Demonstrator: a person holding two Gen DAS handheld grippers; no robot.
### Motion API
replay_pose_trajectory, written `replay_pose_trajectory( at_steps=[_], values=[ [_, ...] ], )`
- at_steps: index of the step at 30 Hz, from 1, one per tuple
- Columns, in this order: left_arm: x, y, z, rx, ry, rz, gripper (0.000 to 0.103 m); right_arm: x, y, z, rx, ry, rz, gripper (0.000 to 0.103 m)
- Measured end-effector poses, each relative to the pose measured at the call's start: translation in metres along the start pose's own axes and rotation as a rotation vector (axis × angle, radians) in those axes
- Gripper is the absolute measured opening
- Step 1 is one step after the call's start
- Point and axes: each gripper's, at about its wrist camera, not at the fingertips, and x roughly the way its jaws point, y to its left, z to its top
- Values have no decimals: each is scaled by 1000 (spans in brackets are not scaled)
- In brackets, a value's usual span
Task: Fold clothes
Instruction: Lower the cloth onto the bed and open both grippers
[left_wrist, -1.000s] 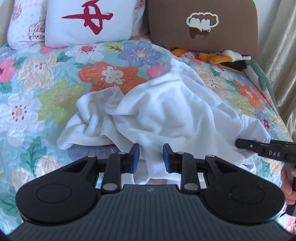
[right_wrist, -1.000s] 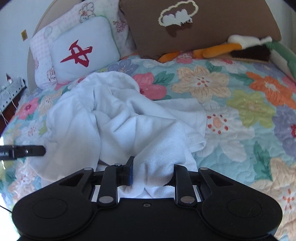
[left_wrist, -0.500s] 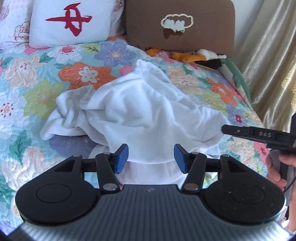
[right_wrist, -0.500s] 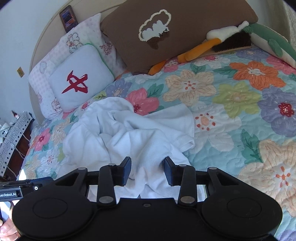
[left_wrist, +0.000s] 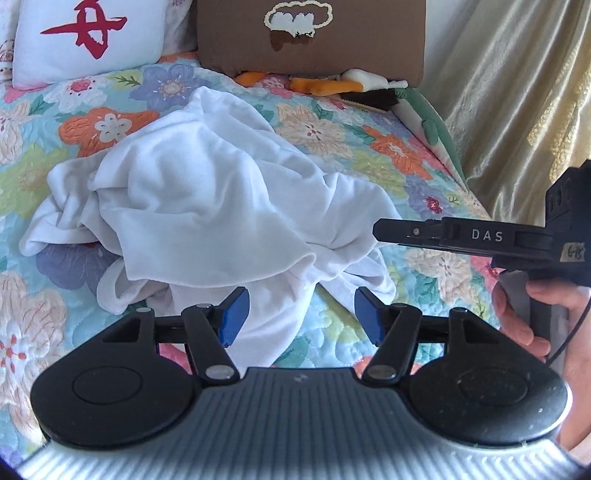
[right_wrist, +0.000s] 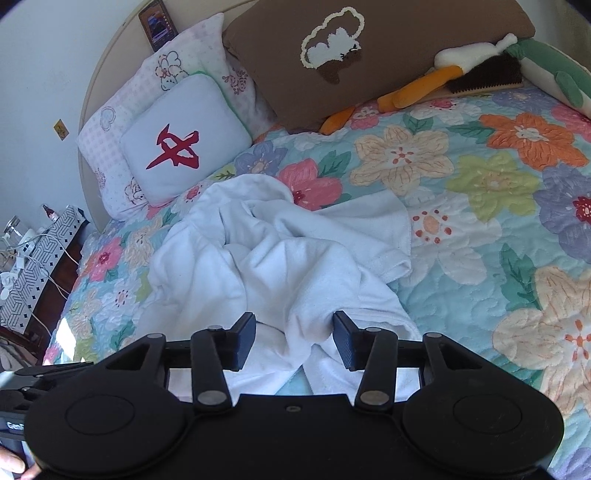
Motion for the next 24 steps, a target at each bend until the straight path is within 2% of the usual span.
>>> replay_pose_trajectory(
  at_steps=[5, 9, 15, 24],
  values=[
    [3, -23, -2, 105, -43, 62, 62, 0, 6, -1, -11, 26, 2, 58],
    [10, -37, -2, 141, -26, 76, 62, -2, 8, -1, -17, 27, 5, 58],
    [32, -34, 0, 140, 22, 170, 61, -6, 8, -1, -15, 20, 7, 58],
    [58, -19, 5, 69, 34, 193, 62, 5, 5, -7, -16, 33, -10, 60]
  ],
)
